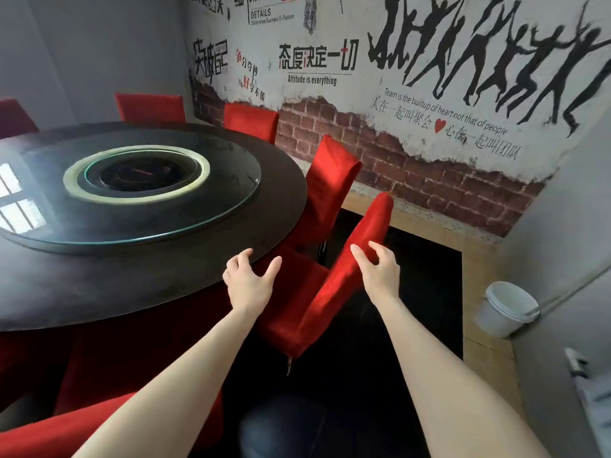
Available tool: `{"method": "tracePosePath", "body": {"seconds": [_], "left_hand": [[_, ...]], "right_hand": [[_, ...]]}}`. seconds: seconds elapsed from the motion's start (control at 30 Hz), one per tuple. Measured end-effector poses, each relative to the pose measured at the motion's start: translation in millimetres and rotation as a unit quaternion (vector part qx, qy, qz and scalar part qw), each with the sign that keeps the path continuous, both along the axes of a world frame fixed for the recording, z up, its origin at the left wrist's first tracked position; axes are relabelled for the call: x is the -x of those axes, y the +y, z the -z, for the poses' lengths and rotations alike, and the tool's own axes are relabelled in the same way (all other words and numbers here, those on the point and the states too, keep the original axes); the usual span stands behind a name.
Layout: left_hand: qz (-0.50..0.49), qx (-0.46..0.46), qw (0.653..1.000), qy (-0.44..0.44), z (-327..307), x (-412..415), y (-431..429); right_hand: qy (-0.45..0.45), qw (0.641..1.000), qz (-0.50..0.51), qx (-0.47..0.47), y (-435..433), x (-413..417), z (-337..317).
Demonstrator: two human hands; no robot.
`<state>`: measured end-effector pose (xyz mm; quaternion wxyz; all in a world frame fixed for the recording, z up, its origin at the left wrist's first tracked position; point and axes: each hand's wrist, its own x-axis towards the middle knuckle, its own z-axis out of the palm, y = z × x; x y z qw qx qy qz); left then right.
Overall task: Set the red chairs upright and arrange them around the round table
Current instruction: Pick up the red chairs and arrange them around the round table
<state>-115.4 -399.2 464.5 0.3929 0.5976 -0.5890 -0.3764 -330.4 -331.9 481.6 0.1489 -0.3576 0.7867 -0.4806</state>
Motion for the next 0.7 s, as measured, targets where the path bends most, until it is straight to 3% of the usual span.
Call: {"method": "tracePosePath", "body": {"seconds": [0.4, 0.7], "left_hand": [[0.041, 0.036, 0.998, 0.021, -16.4, 203.5, -23.0], [0.046, 0.052, 0.997, 0.038, -22.2, 309.3, -59.6]], "right_hand": [[-0.008, 1.0, -0.001, 0.025, -22.7, 186.3, -20.3], [-0.024, 0.998, -0.026, 0.044, -62.7, 285.8, -18.6]]}}
